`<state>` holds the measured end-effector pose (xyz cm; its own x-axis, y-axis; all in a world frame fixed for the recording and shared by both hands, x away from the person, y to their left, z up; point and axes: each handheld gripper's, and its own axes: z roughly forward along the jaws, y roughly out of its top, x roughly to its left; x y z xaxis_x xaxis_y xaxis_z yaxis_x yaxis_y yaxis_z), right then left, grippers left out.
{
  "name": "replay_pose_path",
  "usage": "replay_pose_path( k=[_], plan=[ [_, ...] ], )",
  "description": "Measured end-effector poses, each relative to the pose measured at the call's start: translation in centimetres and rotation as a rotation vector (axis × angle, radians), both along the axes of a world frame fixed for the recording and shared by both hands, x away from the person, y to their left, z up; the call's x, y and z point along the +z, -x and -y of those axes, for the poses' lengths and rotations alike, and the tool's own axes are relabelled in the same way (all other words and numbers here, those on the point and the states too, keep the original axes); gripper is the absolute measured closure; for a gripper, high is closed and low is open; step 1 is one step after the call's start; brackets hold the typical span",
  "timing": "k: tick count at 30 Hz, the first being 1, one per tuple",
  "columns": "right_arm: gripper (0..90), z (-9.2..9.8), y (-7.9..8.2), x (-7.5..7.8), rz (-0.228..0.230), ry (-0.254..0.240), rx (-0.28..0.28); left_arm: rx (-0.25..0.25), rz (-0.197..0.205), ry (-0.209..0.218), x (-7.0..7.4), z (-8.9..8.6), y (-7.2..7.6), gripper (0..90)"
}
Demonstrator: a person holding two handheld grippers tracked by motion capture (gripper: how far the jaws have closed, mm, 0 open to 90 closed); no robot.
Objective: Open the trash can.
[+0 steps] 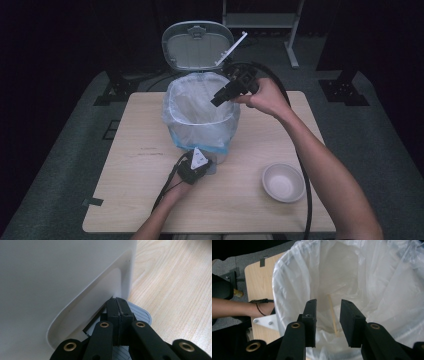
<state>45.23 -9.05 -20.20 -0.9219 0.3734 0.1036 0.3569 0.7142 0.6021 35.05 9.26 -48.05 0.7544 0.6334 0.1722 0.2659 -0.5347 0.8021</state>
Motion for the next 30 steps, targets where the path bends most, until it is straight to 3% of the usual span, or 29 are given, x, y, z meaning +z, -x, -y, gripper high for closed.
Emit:
replay_pose_path(
  k=[14, 30],
  plan=[
    [61.9, 4.2, 2.3, 1.0, 0.035, -0.031, -0.02, -0.002, 0.0, 0.0, 0.0, 0.0, 0.0, 90.0],
    [60.4, 9.6, 4.0, -1.3, 0.005, -0.101, -0.068, 0.001, 0.001, 0.001, 0.0, 0.0, 0.0, 90.0]
  ],
)
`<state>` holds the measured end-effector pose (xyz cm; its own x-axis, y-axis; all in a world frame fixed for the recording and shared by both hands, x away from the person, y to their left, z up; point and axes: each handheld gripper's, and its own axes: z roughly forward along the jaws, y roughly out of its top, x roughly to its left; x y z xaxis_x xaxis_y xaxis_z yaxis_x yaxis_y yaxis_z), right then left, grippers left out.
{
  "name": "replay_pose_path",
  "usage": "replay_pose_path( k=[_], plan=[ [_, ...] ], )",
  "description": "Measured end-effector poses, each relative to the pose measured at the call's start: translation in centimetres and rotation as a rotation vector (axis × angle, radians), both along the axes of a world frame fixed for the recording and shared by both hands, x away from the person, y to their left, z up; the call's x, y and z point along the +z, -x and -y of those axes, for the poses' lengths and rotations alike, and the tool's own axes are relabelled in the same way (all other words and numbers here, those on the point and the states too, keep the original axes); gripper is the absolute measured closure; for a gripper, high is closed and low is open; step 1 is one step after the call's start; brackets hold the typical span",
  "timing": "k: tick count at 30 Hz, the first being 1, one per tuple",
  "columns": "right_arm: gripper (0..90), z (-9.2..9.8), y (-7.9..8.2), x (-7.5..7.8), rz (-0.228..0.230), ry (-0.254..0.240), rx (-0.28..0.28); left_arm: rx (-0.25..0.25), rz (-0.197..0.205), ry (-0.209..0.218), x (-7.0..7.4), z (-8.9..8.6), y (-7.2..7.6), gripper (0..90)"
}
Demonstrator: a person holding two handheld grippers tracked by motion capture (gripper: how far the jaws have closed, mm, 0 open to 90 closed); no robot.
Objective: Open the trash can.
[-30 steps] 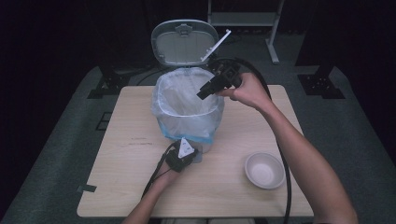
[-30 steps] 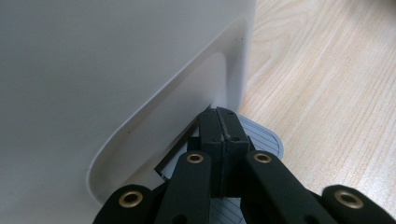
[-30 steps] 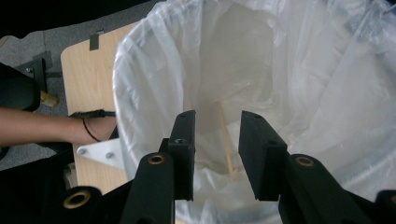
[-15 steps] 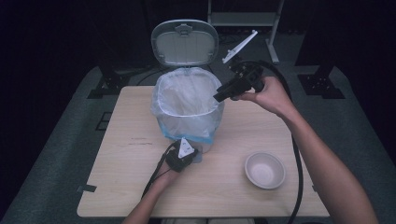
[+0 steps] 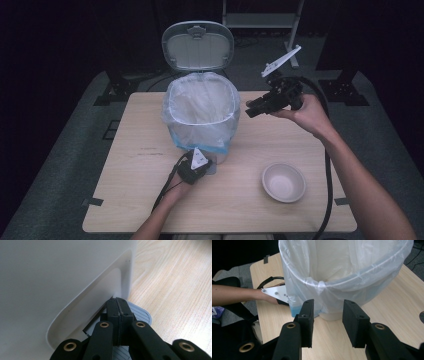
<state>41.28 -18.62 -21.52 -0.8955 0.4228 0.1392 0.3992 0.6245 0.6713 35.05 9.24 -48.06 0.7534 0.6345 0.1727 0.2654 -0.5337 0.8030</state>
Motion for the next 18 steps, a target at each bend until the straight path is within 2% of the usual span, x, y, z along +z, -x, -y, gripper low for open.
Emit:
replay_pose_path(
  k=[18],
  plan=[
    [57.8, 4.0, 2.0, -2.6, 0.013, -0.057, -0.039, 0.005, 0.0, -0.004, 0.0, 0.0, 0.0, 90.0]
  ],
)
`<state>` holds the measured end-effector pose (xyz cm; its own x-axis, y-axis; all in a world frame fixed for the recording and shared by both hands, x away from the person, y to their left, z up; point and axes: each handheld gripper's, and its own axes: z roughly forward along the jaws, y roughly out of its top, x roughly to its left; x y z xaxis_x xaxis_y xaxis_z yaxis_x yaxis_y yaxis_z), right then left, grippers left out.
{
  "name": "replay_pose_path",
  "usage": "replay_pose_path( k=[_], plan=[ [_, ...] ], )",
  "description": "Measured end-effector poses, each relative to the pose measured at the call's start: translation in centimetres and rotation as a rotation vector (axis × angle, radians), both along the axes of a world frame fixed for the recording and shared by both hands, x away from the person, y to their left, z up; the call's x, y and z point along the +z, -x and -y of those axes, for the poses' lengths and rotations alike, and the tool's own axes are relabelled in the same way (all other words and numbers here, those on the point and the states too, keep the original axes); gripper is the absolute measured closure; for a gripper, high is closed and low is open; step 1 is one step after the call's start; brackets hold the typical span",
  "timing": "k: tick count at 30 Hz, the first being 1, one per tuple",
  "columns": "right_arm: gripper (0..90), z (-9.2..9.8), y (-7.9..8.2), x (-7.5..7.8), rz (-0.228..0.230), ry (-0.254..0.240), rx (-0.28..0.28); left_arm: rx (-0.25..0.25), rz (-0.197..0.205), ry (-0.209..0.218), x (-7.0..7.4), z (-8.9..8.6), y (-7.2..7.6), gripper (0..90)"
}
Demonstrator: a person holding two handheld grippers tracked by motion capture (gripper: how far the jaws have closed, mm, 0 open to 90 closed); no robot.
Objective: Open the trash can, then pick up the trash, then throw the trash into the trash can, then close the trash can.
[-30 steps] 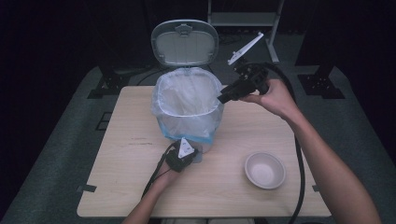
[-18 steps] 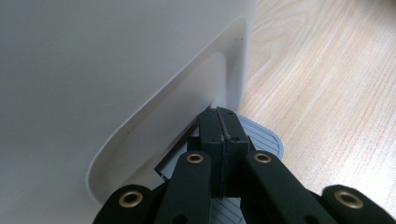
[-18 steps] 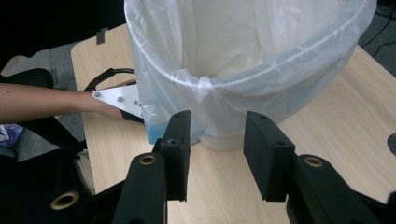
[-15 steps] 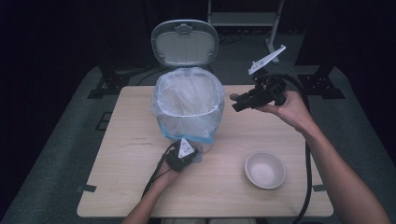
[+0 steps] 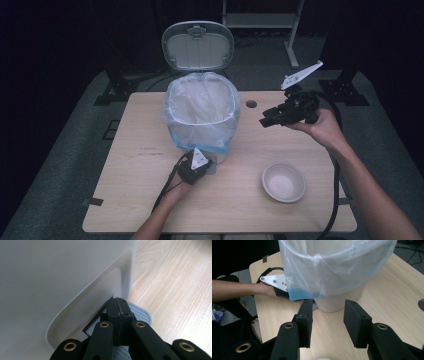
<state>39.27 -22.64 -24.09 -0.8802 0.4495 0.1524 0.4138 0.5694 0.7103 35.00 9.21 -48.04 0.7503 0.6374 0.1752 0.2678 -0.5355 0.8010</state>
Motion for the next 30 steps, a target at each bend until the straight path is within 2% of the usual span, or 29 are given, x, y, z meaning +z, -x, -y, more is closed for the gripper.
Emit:
replay_pose_path(
  k=[5, 6, 7, 12, 14, 15, 17, 19, 24, 30],
  plan=[
    [56.9, 2.2, 1.2, -2.1, -0.01, -0.021, -0.023, 0.0, 0.003, 0.0, 0.0, 0.0, 0.0, 90.0],
    [56.9, 2.2, 1.2, -2.1, -0.01, -0.021, -0.023, 0.0, 0.003, 0.0, 0.0, 0.0, 0.0, 90.0],
    [56.8, 2.8, 1.7, -3.0, -0.018, -0.027, -0.031, 0.0, 0.003, 0.001, 0.0, 0.0, 0.0, 90.0],
    [56.0, 4.0, 2.9, -5.2, -0.024, -0.027, -0.044, 0.001, -0.001, 0.008, 0.0, 0.0, 0.0, 90.0],
    [55.9, 4.2, 3.2, -5.5, -0.026, -0.033, -0.05, 0.0, -0.001, 0.007, 0.0, 0.0, 0.0, 90.0],
    [55.9, 4.6, 3.7, -6.3, -0.037, -0.04, -0.048, -0.002, 0.002, -0.003, 0.0, 0.0, 0.0, 90.0],
    [55.8, 5.0, 4.2, -6.8, -0.036, -0.042, -0.055, 0.002, -0.001, 0.012, -0.1, 0.1, 0.0, 90.0],
    [55.7, 5.3, 4.8, -7.2, -0.039, -0.051, -0.055, 0.0, 0.0, 0.008, 0.0, 0.0, 0.0, 90.0],
    [55.1, 5.9, 6.2, -8.3, -0.018, -0.06, -0.067, -0.005, 0.007, 0.002, 0.0, 0.0, -0.1, 90.0],
    [54.0, 6.3, 8.1, -10.5, -0.022, -0.068, -0.061, -0.004, 0.008, 0.001, 0.0, 0.0, 0.0, 90.0]
  ],
)
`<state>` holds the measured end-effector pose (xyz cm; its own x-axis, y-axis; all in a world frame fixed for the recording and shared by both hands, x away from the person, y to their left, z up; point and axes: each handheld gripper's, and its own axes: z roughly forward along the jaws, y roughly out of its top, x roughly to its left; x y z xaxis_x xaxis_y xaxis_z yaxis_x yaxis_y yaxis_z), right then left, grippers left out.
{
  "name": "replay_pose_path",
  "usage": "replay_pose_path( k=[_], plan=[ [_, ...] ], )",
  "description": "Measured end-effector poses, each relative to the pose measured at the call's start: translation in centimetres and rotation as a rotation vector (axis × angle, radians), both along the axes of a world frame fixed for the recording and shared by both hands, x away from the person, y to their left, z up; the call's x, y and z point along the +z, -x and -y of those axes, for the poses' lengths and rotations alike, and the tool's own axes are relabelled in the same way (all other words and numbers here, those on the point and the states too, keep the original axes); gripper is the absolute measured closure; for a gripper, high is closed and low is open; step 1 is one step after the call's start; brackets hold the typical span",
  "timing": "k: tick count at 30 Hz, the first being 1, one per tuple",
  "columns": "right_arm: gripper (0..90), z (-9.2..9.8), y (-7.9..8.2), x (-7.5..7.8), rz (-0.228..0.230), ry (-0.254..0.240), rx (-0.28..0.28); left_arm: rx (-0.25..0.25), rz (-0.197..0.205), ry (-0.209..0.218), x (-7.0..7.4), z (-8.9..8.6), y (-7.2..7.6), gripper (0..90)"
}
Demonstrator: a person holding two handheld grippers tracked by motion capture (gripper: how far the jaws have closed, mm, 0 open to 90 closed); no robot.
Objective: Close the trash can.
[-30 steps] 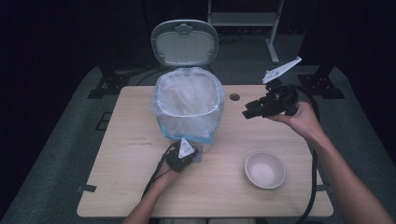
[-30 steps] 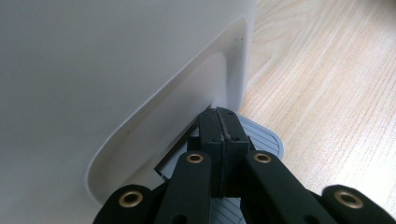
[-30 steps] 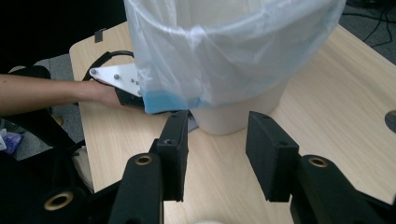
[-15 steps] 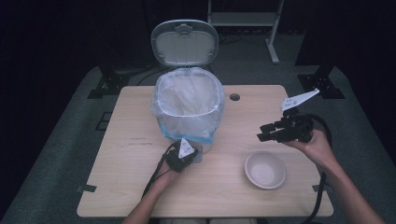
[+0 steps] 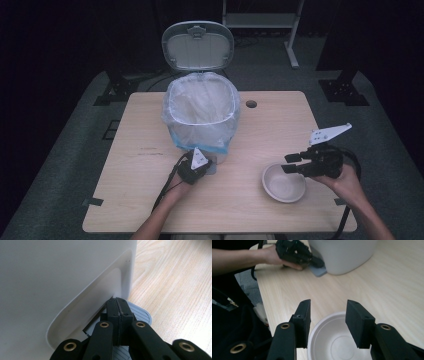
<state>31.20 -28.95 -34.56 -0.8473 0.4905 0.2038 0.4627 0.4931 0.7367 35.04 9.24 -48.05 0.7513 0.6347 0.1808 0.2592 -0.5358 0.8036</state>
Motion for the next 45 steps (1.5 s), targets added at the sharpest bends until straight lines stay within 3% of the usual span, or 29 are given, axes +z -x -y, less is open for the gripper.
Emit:
replay_pose_path(
  k=[7, 16, 26, 36, 45],
  plan=[
    [52.2, 0.3, 1.4, -2.5, -0.002, 0.002, 0.004, 0.0, -0.001, 0.001, 0.0, 0.0, 0.0, 90.0],
    [50.5, 0.0, 3.0, -4.6, 0.022, 0.004, 0.011, 0.0, -0.001, -0.002, 0.0, 0.0, 0.0, 90.0],
    [50.1, -0.5, 3.9, -6.8, 0.015, 0.029, 0.024, 0.001, -0.006, 0.002, 0.0, 0.0, 0.0, 90.0],
    [50.6, -1.1, 4.3, -8.7, -0.004, 0.071, 0.039, 0.001, -0.008, 0.003, 0.0, 0.0, 0.0, 90.0],
    [53.6, -2.2, 4.3, -9.7, 0.015, 0.169, 0.054, 0.0, -0.007, 0.002, 0.0, 0.0, 0.0, 90.0]
  ],
)
